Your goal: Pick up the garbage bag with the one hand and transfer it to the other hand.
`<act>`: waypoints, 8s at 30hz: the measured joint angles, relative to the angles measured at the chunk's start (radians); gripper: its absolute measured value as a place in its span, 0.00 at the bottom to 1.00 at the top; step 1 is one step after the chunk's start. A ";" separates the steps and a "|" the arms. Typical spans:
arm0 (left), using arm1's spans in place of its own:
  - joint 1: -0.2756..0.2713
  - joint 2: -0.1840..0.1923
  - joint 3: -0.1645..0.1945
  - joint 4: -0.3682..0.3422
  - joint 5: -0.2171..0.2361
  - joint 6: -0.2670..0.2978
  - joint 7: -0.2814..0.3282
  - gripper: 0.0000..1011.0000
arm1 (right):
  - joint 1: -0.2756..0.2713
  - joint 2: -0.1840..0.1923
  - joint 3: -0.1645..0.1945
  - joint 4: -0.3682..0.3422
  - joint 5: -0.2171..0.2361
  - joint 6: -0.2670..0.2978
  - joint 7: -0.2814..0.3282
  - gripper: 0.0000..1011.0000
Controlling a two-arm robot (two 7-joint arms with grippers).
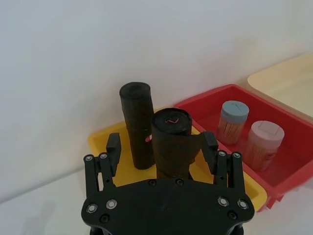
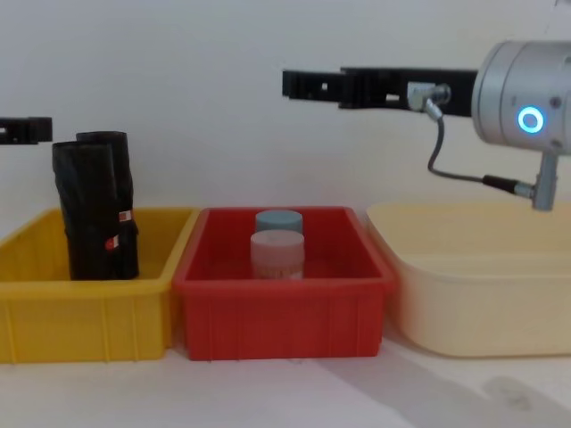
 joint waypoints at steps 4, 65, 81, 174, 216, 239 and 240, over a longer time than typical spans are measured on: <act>-0.033 -0.012 0.018 0.038 -0.006 0.004 -0.010 0.99 | 0.010 -0.002 -0.005 0.025 0.001 0.000 0.009 0.99; -0.310 -0.074 0.204 0.372 -0.046 0.037 -0.199 0.99 | 0.191 -0.046 -0.126 0.398 -0.004 -0.010 0.152 0.99; -0.312 -0.074 0.206 0.375 -0.045 0.037 -0.201 0.99 | 0.241 -0.061 -0.155 0.490 -0.018 -0.021 0.192 0.99; -0.535 -0.134 0.267 0.361 -0.038 -0.053 -0.305 0.55 | 0.261 0.018 -0.019 0.284 0.020 -0.060 0.141 0.65; -1.023 -0.693 0.516 1.281 -0.031 -0.412 -0.671 0.55 | -0.055 0.161 0.314 -0.014 0.029 0.098 -0.149 0.84; -1.092 -0.780 0.534 1.468 -0.033 -0.482 -0.716 0.55 | -0.062 0.187 0.305 -0.040 0.039 0.083 -0.067 0.99; -1.093 -0.781 0.534 1.470 -0.033 -0.483 -0.717 0.55 | -0.060 0.190 0.301 -0.040 0.040 0.081 -0.060 0.99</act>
